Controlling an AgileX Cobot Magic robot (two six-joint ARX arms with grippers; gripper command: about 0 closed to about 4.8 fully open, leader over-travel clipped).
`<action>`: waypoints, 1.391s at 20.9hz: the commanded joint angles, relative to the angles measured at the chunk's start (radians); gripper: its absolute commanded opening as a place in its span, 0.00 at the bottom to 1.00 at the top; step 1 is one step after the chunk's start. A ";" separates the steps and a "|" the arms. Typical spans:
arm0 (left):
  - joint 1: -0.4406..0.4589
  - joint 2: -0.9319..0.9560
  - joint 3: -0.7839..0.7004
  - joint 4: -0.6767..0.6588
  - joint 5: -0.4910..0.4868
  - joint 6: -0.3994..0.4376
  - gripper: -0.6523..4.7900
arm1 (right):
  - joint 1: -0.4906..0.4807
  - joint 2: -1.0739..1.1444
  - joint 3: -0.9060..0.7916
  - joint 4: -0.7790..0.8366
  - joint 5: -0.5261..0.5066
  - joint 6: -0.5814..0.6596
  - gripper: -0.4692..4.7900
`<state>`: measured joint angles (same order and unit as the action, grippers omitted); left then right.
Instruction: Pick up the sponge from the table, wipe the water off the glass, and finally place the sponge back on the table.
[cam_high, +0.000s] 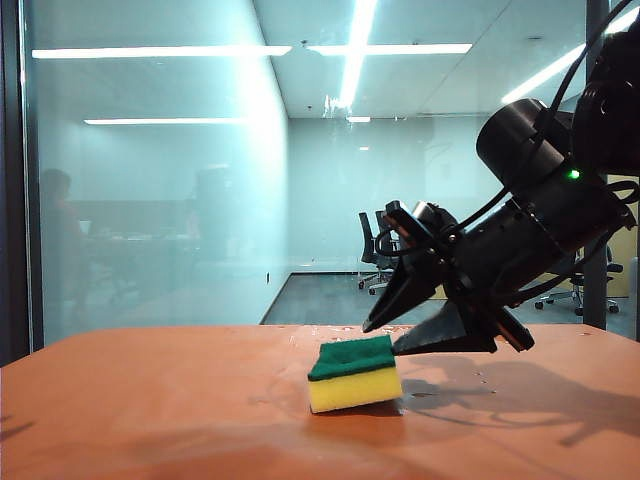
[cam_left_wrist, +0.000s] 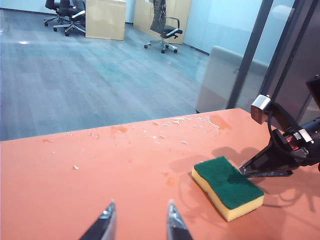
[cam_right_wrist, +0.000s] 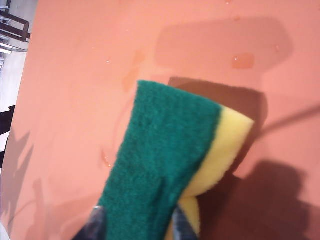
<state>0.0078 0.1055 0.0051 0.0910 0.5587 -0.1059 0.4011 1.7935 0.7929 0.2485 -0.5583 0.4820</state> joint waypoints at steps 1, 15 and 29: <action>0.000 0.000 0.005 0.007 0.006 0.000 0.36 | 0.000 -0.003 0.005 0.015 0.066 -0.017 0.43; 0.000 0.000 0.005 0.008 0.005 0.001 0.36 | -0.070 -0.058 0.009 0.040 0.091 -0.084 0.38; 0.000 0.000 0.005 0.016 0.003 0.001 0.36 | -0.293 -0.513 -0.102 0.022 0.402 -0.472 0.08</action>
<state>0.0078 0.1055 0.0051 0.0917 0.5579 -0.1055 0.1310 1.3029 0.6991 0.2512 -0.1600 0.0101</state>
